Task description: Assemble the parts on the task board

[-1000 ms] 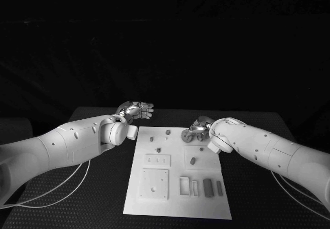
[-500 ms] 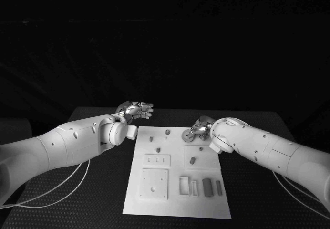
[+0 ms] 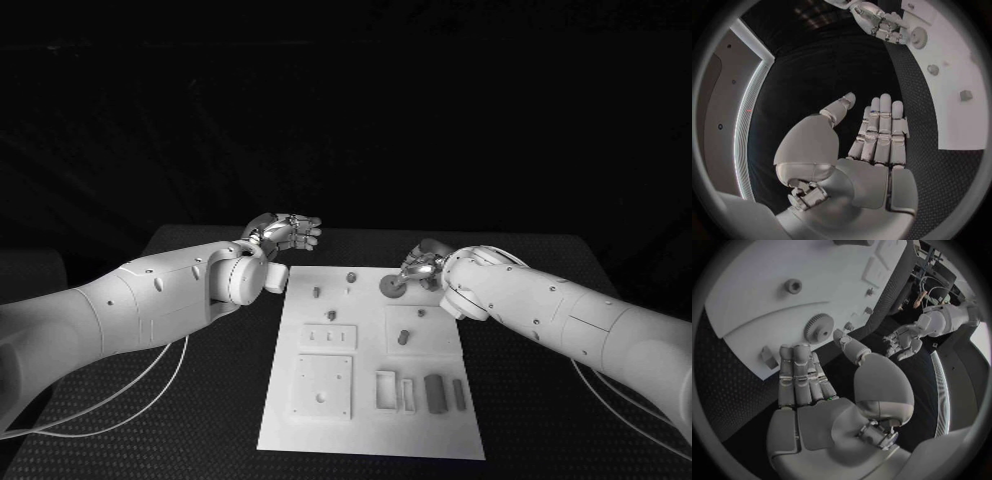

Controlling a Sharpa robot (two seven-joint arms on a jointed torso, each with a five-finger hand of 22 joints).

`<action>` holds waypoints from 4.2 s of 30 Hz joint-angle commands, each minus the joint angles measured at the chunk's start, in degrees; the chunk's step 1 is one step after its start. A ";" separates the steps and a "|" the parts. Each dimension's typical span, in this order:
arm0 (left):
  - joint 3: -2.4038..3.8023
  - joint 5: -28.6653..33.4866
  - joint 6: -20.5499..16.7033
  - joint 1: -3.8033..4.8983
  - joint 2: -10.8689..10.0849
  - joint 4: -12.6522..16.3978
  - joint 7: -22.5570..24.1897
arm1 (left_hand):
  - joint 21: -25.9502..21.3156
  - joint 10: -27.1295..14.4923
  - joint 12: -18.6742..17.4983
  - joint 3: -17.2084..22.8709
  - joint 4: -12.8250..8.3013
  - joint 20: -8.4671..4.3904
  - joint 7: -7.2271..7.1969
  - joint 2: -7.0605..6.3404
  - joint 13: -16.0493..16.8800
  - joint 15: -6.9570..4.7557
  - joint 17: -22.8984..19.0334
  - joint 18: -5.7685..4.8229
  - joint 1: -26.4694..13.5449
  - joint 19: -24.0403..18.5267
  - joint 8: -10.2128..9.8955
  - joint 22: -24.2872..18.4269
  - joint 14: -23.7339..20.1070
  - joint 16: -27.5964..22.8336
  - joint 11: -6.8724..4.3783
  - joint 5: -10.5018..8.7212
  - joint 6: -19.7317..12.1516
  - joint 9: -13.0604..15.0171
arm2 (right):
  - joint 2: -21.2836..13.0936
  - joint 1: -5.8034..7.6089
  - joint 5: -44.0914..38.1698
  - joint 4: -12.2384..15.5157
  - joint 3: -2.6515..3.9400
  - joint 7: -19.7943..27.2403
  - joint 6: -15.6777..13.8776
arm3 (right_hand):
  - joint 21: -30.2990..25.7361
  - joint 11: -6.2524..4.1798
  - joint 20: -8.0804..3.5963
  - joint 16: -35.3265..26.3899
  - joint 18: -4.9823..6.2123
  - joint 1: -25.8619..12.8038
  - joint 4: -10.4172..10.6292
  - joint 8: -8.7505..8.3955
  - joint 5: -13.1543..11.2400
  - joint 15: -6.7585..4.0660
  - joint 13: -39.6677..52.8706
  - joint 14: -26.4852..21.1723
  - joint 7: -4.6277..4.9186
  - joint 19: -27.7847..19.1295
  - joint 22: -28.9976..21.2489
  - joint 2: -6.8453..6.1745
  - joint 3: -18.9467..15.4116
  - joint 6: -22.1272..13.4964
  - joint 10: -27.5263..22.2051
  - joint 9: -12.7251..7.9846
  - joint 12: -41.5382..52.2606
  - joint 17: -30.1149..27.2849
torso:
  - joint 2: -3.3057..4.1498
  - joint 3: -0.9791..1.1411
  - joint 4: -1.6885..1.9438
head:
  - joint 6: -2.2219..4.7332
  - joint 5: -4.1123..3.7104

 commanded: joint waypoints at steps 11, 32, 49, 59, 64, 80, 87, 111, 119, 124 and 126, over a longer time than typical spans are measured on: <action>0.05 -0.09 0.99 0.04 -0.01 0.12 0.30 | 0.29 -0.34 -0.33 0.03 -0.33 0.16 -0.02 0.12 0.05 0.08 0.11 0.92 -0.53 -0.44 -0.27 1.10 -0.27 -0.31 0.20 -0.36 -0.38 -0.05 | -1.24 -0.01 -7.31 2.12 -0.01 6.19 -3.96 | 1.01 -0.10 0.01 3.32 2.08 1.83 0.58 1.80 0.80 0.09 1.13 -1.36 -0.19 -0.43 0.82 -2.16 -0.89 -1.10 -1.45 1.56 4.48 0.21 | 0.00 0.04 -0.04 | 0.11 0.04; 0.05 -0.13 0.82 0.05 -0.50 0.72 0.41 | 0.30 -0.31 -0.33 0.08 -0.37 0.15 -0.04 0.18 0.07 0.07 0.14 0.93 -0.47 -0.46 -0.24 1.10 -0.25 -0.32 0.20 -0.34 -0.34 -0.03 | -1.76 -0.26 -35.80 3.79 -1.20 9.52 -6.52 | 2.52 -4.05 -1.11 4.98 2.08 5.15 -0.55 4.15 -0.09 -3.89 10.03 0.51 -2.17 0.94 0.08 -3.56 -5.38 3.18 7.76 1.81 25.03 -2.32 | 0.08 -0.04 0.03 | 0.13 -0.42; 0.06 -0.25 0.85 0.09 -0.96 1.31 0.40 | 0.33 -0.28 -0.32 0.07 -0.37 0.16 -0.02 0.15 0.09 0.07 0.16 0.93 -0.51 -0.46 -0.21 1.10 -0.23 -0.32 0.21 -0.36 -0.32 -0.02 | -1.42 -0.30 -26.40 2.08 -1.15 12.12 -0.12 | 10.40 -8.12 -3.72 17.34 2.08 3.95 -0.53 5.42 2.95 -7.57 44.59 1.70 -3.57 4.28 0.94 1.12 -1.69 6.06 -1.33 0.97 78.41 6.12 | 0.34 0.07 0.29 | -0.35 -0.25; 0.11 -0.50 0.80 0.15 -1.49 2.11 0.43 | 0.34 -0.26 -0.32 0.08 -0.38 0.16 -0.03 0.14 0.10 0.07 0.18 0.94 -0.51 -0.46 -0.20 1.10 -0.22 -0.33 0.20 -0.36 -0.30 -0.01 | -0.79 -0.91 -23.26 0.14 -1.05 12.65 0.68 | 11.54 -7.95 -4.54 17.53 2.08 2.80 -0.55 5.91 2.50 -7.43 45.23 2.83 -3.32 5.12 0.70 1.94 -1.64 7.95 -0.17 0.90 79.31 7.00 | 0.65 0.13 0.55 | -0.48 -0.29; 0.12 -0.70 0.72 0.25 -1.95 2.58 0.43 | 0.35 -0.25 -0.32 0.08 -0.38 0.16 -0.03 0.13 0.11 0.07 0.19 0.94 -0.51 -0.47 -0.19 1.10 -0.21 -0.33 0.20 -0.36 -0.30 -0.01 | -0.66 -0.91 -23.14 -0.09 -0.96 12.64 0.15 | 11.63 -7.83 -4.63 17.42 2.08 2.51 -0.55 5.63 2.19 -7.33 45.28 2.86 -3.20 5.11 0.63 1.91 -1.76 7.67 -0.15 0.73 79.28 7.14 | 0.86 0.12 0.67 | -0.44 -0.48; 0.12 -0.91 0.72 0.29 -2.49 3.34 0.39 | 0.36 -0.25 -0.33 0.08 -0.42 0.16 -0.05 0.05 0.11 0.07 0.21 0.94 -0.50 -0.48 -0.18 1.10 -0.21 -0.34 0.20 -0.37 -0.29 0.00 | -1.13 -0.90 -24.67 0.49 -0.63 12.30 0.22 | 11.81 -7.46 -4.84 16.82 2.08 2.58 -0.69 4.36 1.97 -6.98 45.45 2.73 -2.80 4.78 0.33 0.80 -2.56 5.73 -0.47 0.08 78.93 7.78 | 0.96 0.15 0.70 | -0.71 -0.57; 0.12 -0.91 0.70 0.29 -2.64 3.29 0.35 | 0.37 -0.26 -0.34 0.08 -0.42 0.16 -0.05 0.04 0.12 0.07 0.21 0.94 -0.51 -0.49 -0.18 1.10 -0.22 -0.35 0.19 -0.37 -0.30 0.00 | -1.73 -0.90 -25.08 0.88 -0.63 12.58 0.04 | 11.87 -7.19 -4.87 16.64 2.08 3.70 -0.71 4.32 2.36 -6.72 45.60 2.64 -2.52 4.52 0.25 0.24 -2.72 5.73 -0.61 0.04 78.91 8.10 | 0.96 0.15 0.62 | -0.76 -0.51; 0.13 -0.97 0.77 0.29 -2.87 3.45 0.28 | 0.38 -0.29 -0.37 0.11 -0.44 0.16 -0.07 0.03 0.12 0.08 0.23 0.94 -0.49 -0.51 -0.18 1.10 -0.23 -0.38 0.18 -0.38 -0.32 0.00 | -1.70 -1.18 -27.70 0.75 -0.64 12.83 -0.29 | 12.41 -7.07 -4.40 15.83 2.08 6.42 -0.58 4.47 5.14 -6.57 45.96 2.88 -2.42 4.28 -0.27 -0.36 0.10 6.58 -0.54 -0.11 78.72 9.31 | 1.11 0.13 0.83 | -0.91 -0.83; 0.13 -1.09 0.79 0.29 -2.89 3.41 0.27 | 0.38 -0.29 -0.38 0.11 -0.44 0.17 -0.08 0.03 0.12 0.08 0.24 0.94 -0.49 -0.52 -0.17 1.09 -0.23 -0.38 0.18 -0.38 -0.32 0.00 | -1.70 -1.28 -27.62 0.84 -0.64 12.93 -0.31 | 12.66 -6.84 -4.34 15.63 2.08 4.37 -0.66 4.42 5.64 -6.36 46.06 2.92 -2.23 4.14 -0.37 -0.79 -1.95 6.57 -0.58 -0.16 78.66 9.66 | 1.09 0.06 0.76 | -1.26 -0.69; 0.13 -1.10 0.80 0.32 -2.89 3.46 0.26 | 0.39 -0.28 -0.38 0.12 -0.44 0.17 -0.08 0.03 0.13 0.08 0.24 0.94 -0.49 -0.52 -0.17 1.09 -0.23 -0.39 0.18 -0.38 -0.32 0.00 | -1.48 -1.29 -27.49 0.68 -0.64 12.89 -0.16 | 12.73 -6.72 -4.39 15.51 2.08 3.39 -0.58 4.38 6.31 -6.26 46.11 2.94 -2.05 4.05 -0.49 -0.61 -3.21 6.56 -0.60 -0.18 78.64 9.86 | 1.09 0.07 0.73 | -1.36 -0.68; 0.13 -1.10 0.78 0.35 -2.87 3.46 0.26 | 0.39 -0.28 -0.38 0.12 -0.44 0.17 -0.08 0.02 0.13 0.08 0.24 0.94 -0.49 -0.53 -0.17 1.09 -0.23 -0.39 0.17 -0.38 -0.32 0.00 | -1.34 -1.34 -27.49 0.41 -0.64 12.84 -0.13 | 12.74 -6.65 -4.40 15.46 2.08 3.07 -0.59 4.37 6.57 -6.19 46.12 2.95 -1.97 4.01 -0.55 -0.56 -3.65 6.57 -0.63 -0.20 78.61 9.93 | 1.11 0.08 0.79 | -1.41 -0.67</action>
